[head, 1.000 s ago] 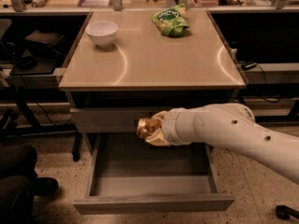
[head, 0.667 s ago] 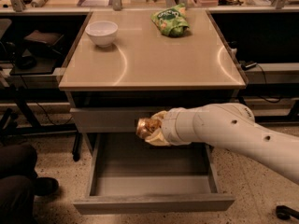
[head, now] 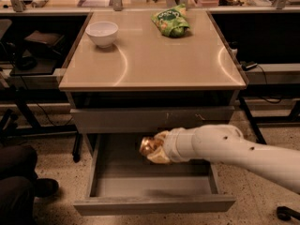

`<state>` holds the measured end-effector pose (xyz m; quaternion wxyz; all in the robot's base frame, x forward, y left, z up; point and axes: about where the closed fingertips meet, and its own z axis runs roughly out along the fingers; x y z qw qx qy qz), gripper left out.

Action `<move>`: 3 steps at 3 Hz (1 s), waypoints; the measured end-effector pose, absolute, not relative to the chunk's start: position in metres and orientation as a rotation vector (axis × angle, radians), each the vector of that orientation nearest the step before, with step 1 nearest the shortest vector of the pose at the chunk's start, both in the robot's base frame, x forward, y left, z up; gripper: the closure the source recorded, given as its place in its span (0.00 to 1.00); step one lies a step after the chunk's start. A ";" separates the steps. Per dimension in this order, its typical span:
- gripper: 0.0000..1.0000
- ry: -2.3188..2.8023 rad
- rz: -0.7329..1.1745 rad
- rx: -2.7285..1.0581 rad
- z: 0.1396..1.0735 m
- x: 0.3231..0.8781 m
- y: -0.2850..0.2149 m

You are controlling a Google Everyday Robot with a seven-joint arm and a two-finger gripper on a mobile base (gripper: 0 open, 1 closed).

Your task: Place orange can into middle drawer

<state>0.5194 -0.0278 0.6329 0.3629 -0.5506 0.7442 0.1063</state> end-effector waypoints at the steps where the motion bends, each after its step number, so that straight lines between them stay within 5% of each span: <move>1: 1.00 1.990 0.295 -1.389 0.560 0.513 -0.030; 3: 1.00 2.053 0.236 -1.366 0.507 0.524 -0.044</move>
Offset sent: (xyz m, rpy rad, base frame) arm -0.0011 -0.0085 -0.1941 -0.0902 0.1098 -0.1445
